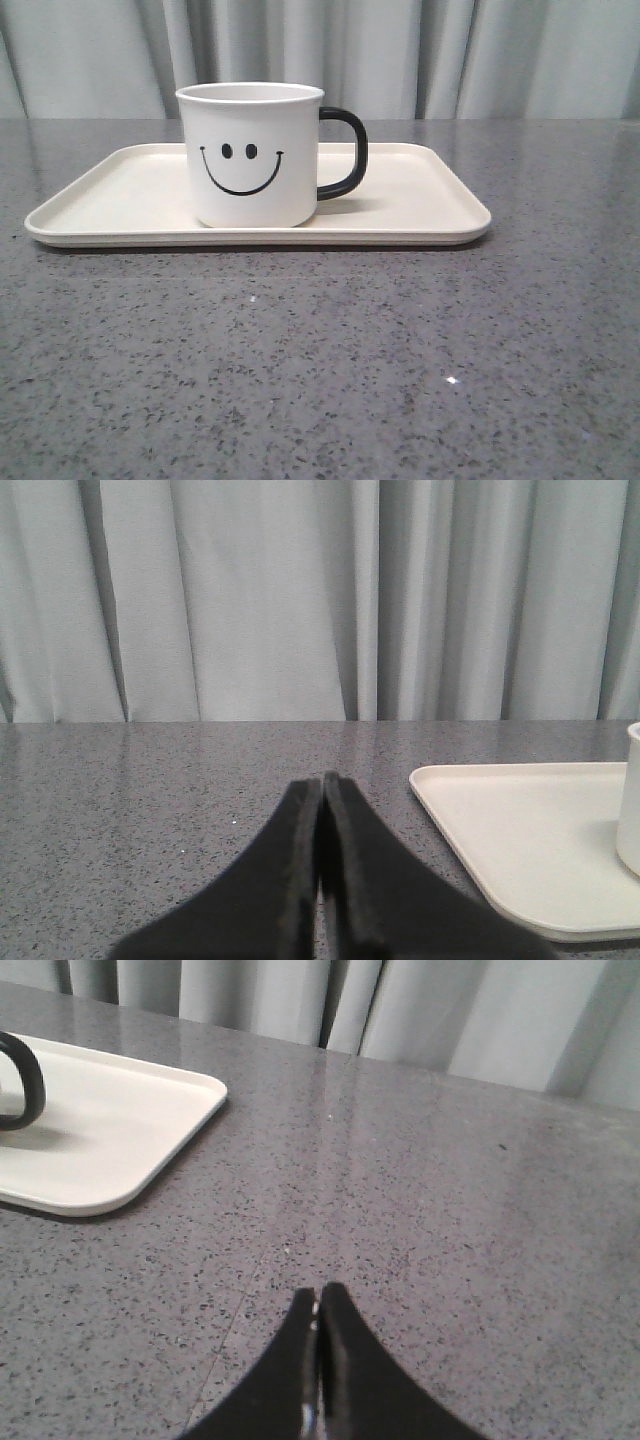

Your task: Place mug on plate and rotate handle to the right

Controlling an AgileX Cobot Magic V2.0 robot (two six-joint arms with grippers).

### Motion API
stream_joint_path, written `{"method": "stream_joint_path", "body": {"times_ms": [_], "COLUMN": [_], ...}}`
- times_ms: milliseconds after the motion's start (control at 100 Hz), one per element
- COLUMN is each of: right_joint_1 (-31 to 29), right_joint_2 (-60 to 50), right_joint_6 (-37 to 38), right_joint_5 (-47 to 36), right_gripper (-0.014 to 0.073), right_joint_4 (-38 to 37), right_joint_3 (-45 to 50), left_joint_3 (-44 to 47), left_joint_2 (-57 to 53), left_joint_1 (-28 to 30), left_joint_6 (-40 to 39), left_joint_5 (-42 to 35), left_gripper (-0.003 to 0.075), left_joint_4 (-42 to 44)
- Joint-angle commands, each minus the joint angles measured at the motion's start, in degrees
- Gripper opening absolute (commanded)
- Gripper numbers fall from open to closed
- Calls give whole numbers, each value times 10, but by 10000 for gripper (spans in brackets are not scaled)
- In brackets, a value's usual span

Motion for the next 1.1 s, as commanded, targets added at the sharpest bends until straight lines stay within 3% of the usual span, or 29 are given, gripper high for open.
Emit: {"method": "stream_joint_path", "body": {"times_ms": [0, 320, 690, 1090], "right_joint_1": [0, 0, 0, 0], "right_joint_2": [0, 0, 0, -11], "right_joint_6": [31, 163, 166, 167], "right_joint_5": [-60, -91, -172, -192], "right_gripper": [-120, -120, -120, -120], "right_joint_4": [-14, -132, -134, -138], "right_joint_3": [3, 44, 91, 100], "left_joint_3": [5, 5, 5, 5], "left_joint_2": [-16, -16, -16, -16], "left_joint_1": [2, 2, 2, 2], "left_joint_6": [-7, -7, -7, -7], "left_joint_5": [-47, -47, -47, -47], "left_gripper": [-20, -20, -20, -20], "left_joint_4": [-6, -6, -6, -6]}}
